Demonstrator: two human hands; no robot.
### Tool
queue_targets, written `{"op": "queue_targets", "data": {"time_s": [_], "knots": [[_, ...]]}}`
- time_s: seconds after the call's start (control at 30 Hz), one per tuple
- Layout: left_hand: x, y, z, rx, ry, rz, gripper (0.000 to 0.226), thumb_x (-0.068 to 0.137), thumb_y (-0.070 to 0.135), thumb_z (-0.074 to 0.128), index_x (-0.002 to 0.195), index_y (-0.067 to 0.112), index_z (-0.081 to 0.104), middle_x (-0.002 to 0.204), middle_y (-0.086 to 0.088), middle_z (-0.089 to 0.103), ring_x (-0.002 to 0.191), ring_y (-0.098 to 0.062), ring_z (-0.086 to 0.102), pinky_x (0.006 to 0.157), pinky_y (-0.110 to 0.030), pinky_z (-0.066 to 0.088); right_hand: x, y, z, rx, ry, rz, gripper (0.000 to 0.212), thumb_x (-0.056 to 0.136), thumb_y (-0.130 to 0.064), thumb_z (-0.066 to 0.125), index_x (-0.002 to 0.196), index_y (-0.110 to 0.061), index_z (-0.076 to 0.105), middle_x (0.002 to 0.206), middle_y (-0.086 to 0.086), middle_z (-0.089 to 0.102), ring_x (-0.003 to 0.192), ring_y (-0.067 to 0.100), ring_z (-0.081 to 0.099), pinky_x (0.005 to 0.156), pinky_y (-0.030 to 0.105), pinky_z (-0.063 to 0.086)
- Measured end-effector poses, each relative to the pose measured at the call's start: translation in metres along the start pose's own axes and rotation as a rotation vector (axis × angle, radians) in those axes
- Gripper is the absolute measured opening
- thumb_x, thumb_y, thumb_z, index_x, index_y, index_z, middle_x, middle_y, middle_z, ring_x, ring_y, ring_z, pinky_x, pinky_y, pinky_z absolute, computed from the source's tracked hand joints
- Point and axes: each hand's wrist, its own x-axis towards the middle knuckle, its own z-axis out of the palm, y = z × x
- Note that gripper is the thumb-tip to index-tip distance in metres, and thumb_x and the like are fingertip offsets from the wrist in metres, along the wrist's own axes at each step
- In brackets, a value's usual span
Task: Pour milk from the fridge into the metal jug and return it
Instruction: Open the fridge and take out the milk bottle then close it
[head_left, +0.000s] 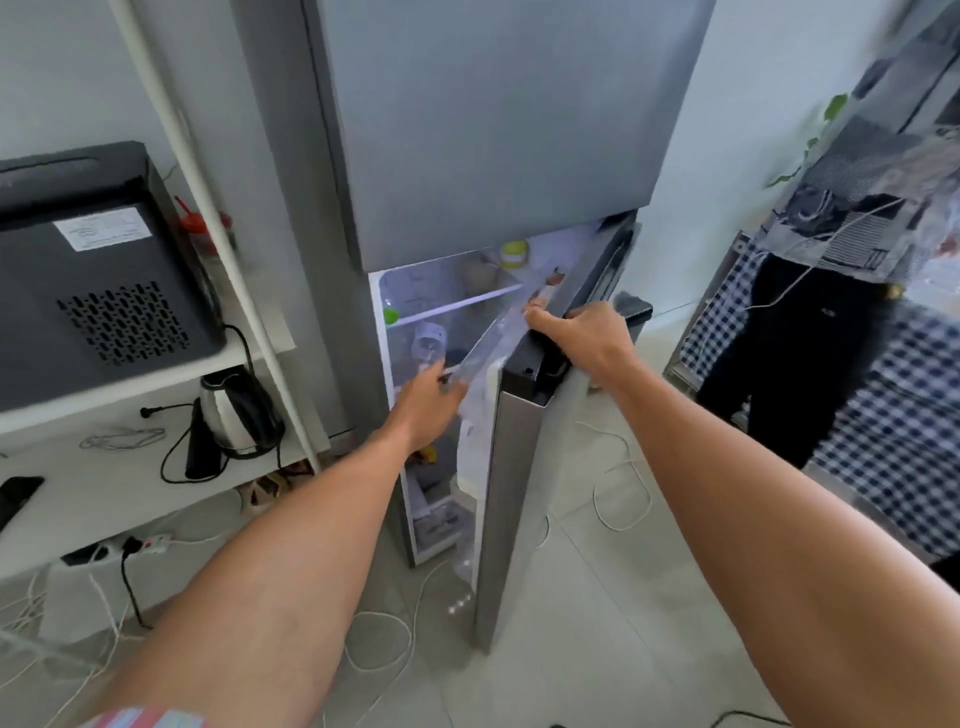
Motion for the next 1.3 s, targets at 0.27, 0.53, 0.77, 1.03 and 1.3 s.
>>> {"op": "queue_targets", "data": {"time_s": [0.27,0.53,0.77,1.03,1.3], "knots": [[-0.028,0.052,0.095,-0.056,-0.08,0.034,0.032,0.102,0.007,0.048,0.121,0.016,0.072,0.095,0.002,0.074,0.082,-0.019,0.066,0.058,-0.013,0.046,-0.036,0.049,-0.087,-0.007,0.071,0.022,0.038,0.08,-0.042,0.08,0.081,-0.012,0.056,0.072,-0.001,0.055,0.064,0.016,0.051,0.054,0.029,0.04],[-0.054,0.103,0.176,-0.014,-0.11,0.039,0.018,0.096,0.023,0.053,0.096,0.017,0.07,0.091,-0.001,0.073,0.085,-0.021,0.066,0.07,-0.031,0.05,-0.064,0.095,-0.168,-0.307,0.126,0.014,0.018,0.093,-0.024,0.061,0.093,-0.007,0.063,0.081,0.006,0.061,0.068,0.023,0.057,0.057,0.028,0.042],[-0.061,0.135,0.239,-0.018,-0.169,0.049,0.039,0.101,0.035,0.049,0.125,0.009,0.065,0.124,-0.006,0.067,0.115,-0.028,0.062,0.102,-0.04,0.049,-0.078,0.164,-0.208,-0.55,0.278,-0.098,0.031,0.106,-0.02,0.039,0.126,-0.009,0.059,0.116,0.014,0.067,0.11,0.041,0.06,0.083,0.046,0.046],[-0.058,0.117,0.3,-0.028,-0.25,-0.135,0.048,0.096,0.023,0.063,0.14,0.003,0.059,0.136,-0.014,0.065,0.128,-0.031,0.059,0.109,-0.034,0.044,-0.075,0.215,-0.219,-0.448,0.486,-0.223,0.045,0.111,-0.02,0.04,0.152,-0.004,0.047,0.149,0.014,0.054,0.137,0.039,0.041,0.116,0.046,0.034],[-0.035,0.105,0.345,-0.14,-0.215,-0.246,0.036,0.093,0.028,0.068,0.068,0.014,0.046,0.068,-0.001,0.05,0.068,-0.02,0.049,0.055,-0.029,0.034,-0.063,0.233,-0.2,-0.464,0.771,-0.37,0.037,0.107,-0.018,0.049,0.136,0.0,0.064,0.129,0.013,0.067,0.124,0.035,0.056,0.109,0.04,0.044]]}}
